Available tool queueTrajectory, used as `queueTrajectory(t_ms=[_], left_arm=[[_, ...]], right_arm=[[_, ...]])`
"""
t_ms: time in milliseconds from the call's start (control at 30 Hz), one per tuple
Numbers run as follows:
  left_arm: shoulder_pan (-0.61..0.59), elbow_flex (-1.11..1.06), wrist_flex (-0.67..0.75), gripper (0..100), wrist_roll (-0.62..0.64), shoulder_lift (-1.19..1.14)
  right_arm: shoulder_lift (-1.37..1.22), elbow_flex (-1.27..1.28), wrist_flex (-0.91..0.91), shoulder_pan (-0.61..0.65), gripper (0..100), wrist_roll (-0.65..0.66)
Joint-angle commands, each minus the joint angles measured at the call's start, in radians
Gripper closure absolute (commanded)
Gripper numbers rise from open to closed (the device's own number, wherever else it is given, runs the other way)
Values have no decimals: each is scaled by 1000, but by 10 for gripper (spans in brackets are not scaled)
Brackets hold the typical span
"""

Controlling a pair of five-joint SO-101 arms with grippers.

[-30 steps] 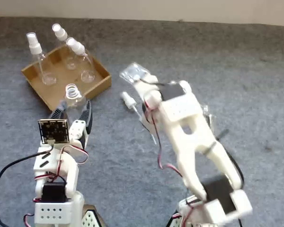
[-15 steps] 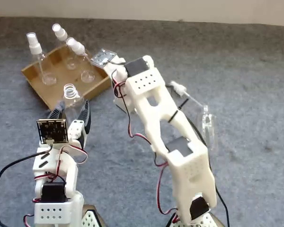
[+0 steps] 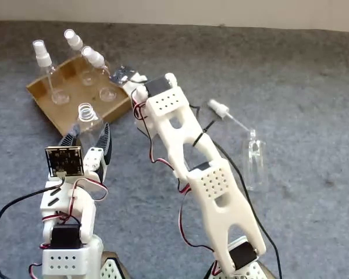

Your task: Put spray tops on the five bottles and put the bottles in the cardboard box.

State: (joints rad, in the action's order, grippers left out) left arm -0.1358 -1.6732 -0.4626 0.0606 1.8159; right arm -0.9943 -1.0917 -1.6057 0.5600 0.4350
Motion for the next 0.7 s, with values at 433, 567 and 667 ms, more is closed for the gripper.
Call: queueTrajectory(t_ms=[433,567,667], left_arm=[[-5,-22,-3,916,9,13],[-4,-22,-3,916,9,13],[8,-22,-5,916,9,13]], right_arm=[[-93,-162,-8,-38,962,-12],[-91,-170,-54,-45,978,-12],[-91,-271,-142,-59,979,-12]])
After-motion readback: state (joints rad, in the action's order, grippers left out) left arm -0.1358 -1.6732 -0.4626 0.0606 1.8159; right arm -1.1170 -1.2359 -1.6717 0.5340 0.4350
